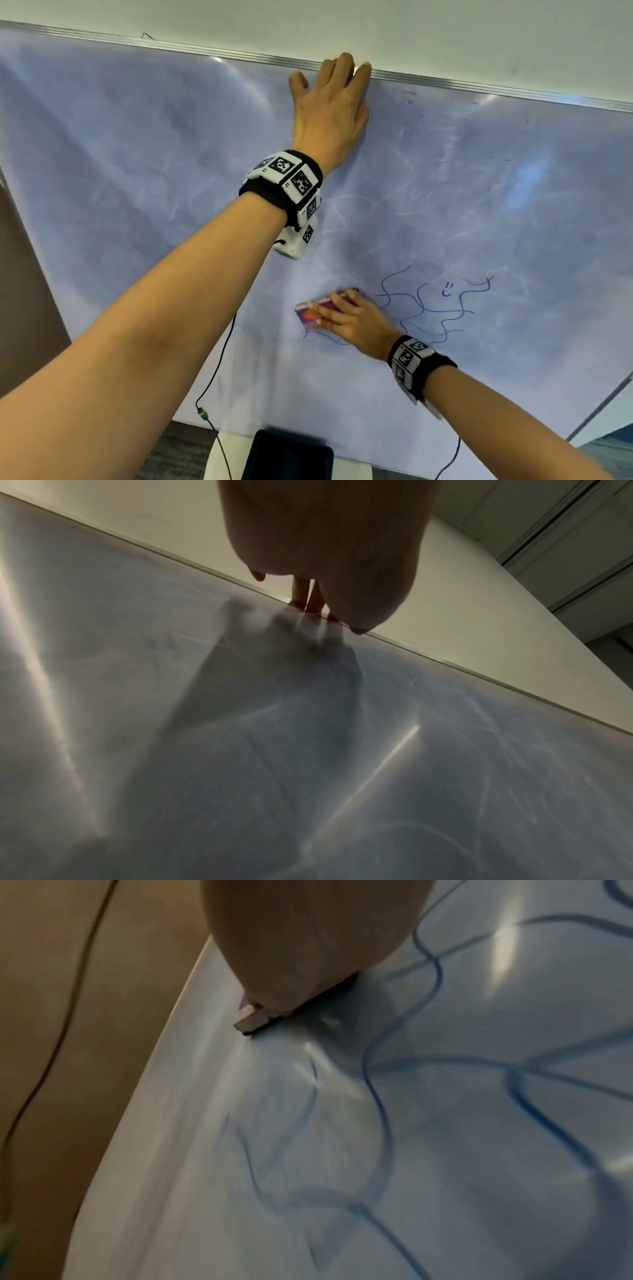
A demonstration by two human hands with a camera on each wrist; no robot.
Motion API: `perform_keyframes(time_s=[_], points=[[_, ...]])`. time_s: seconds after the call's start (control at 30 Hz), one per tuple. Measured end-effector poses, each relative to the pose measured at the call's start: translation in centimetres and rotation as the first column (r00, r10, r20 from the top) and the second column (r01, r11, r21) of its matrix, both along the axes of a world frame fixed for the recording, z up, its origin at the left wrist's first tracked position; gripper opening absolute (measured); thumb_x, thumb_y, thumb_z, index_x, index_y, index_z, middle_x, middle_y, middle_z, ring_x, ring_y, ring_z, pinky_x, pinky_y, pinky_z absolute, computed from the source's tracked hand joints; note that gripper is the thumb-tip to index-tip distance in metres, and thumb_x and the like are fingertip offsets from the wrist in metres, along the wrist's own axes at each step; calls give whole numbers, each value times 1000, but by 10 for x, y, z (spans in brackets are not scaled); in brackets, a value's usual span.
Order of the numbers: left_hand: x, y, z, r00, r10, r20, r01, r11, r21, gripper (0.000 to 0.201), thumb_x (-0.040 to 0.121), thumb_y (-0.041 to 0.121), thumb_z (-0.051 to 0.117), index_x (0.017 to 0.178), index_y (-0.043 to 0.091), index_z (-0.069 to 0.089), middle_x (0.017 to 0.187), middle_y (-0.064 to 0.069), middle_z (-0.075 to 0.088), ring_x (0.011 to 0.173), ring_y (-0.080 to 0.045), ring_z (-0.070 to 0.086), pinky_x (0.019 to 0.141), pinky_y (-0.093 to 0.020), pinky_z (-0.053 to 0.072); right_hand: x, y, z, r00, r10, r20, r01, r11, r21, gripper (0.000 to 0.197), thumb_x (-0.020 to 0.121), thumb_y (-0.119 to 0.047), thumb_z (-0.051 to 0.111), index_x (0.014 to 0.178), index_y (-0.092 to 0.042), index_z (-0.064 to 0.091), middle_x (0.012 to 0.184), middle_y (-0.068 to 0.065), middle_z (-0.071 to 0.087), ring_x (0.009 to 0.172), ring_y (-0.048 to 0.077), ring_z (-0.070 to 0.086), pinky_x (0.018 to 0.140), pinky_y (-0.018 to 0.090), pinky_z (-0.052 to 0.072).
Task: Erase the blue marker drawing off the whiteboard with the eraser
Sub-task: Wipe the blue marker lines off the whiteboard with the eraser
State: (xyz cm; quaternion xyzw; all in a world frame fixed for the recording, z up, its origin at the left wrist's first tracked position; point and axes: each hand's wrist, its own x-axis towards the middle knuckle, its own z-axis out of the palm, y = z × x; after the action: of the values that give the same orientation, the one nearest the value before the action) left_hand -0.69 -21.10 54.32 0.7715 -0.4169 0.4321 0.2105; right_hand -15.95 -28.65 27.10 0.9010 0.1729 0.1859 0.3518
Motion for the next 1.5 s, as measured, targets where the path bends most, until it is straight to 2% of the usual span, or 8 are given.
perform_keyframes(time_s=[0.17, 0.4, 0.5, 0.73, 0.97, 1.1, 1.3, 1.5], points=[[2, -1, -2, 1000, 2, 0, -2, 1000, -19, 44, 91, 29, 36, 133, 21, 45, 126, -2, 50, 112, -23, 47, 86, -44, 30, 27, 8, 30, 978, -84, 191, 38, 973, 229, 59, 72, -8, 70, 127, -25, 56, 144, 4, 47, 111, 37, 45, 95, 51, 35], [1, 1, 1, 1000, 7, -24, -6, 1000, 28, 48, 92, 29, 37, 139, 21, 39, 133, -1, 45, 119, -21, 43, 91, -46, 28, -16, 10, -46, 894, -182, -409, 144, 982, -122, 53, 72, -36, 74, 123, -32, 62, 140, -8, 50, 118, 27, 48, 97, 48, 26], [-1, 1, 1, 999, 15, -35, -13, 998, 57, 50, 91, 30, 38, 141, 21, 37, 135, -1, 43, 122, -21, 41, 93, -47, 28, -19, 14, -63, 858, -211, -469, 143, 974, -177, 40, 76, -36, 70, 115, -33, 67, 137, -10, 52, 117, 24, 49, 97, 47, 27], [1, 1, -1, 999, 19, -48, -17, 999, 50, 51, 91, 31, 37, 142, 22, 35, 138, -1, 42, 126, -20, 39, 95, -48, 28, 21, 40, -23, 949, -144, -281, 152, 988, 9, 52, 69, -36, 75, 120, -36, 64, 135, -11, 54, 115, 24, 54, 96, 46, 31], [3, 1, 0, 999, 0, -47, 2, 999, 38, 51, 90, 31, 37, 141, 21, 36, 136, -2, 43, 124, -21, 40, 93, -47, 28, -30, 9, -57, 917, -163, -363, 159, 986, -43, 46, 66, -37, 80, 111, -35, 69, 136, -11, 55, 114, 24, 56, 96, 49, 29], [2, 0, -3, 999, -15, -47, 15, 1000, 1, 51, 89, 31, 38, 139, 21, 39, 133, -3, 45, 123, -21, 41, 90, -46, 29, -30, -16, -21, 999, -34, -7, 34, 976, 214, 59, 67, -17, 78, 122, -27, 59, 130, -5, 58, 109, 32, 52, 94, 49, 37], [-4, -3, -2, 998, -26, -60, 22, 998, -65, 48, 89, 32, 38, 135, 20, 43, 129, -3, 48, 119, -22, 43, 89, -44, 30, -36, -36, 28, 891, -119, 438, -91, 899, 428, 41, 92, -4, 53, 128, -25, 54, 138, 1, 52, 108, 35, 49, 93, 50, 40], [-4, -1, -1, 999, -5, -41, 3, 999, -39, 46, 89, 33, 37, 133, 20, 44, 128, -3, 48, 116, -23, 45, 88, -44, 30, -51, -33, -29, 991, -10, 135, -19, 977, 211, 49, 79, -6, 50, 124, -22, 60, 136, 1, 54, 109, 36, 45, 94, 51, 34]])
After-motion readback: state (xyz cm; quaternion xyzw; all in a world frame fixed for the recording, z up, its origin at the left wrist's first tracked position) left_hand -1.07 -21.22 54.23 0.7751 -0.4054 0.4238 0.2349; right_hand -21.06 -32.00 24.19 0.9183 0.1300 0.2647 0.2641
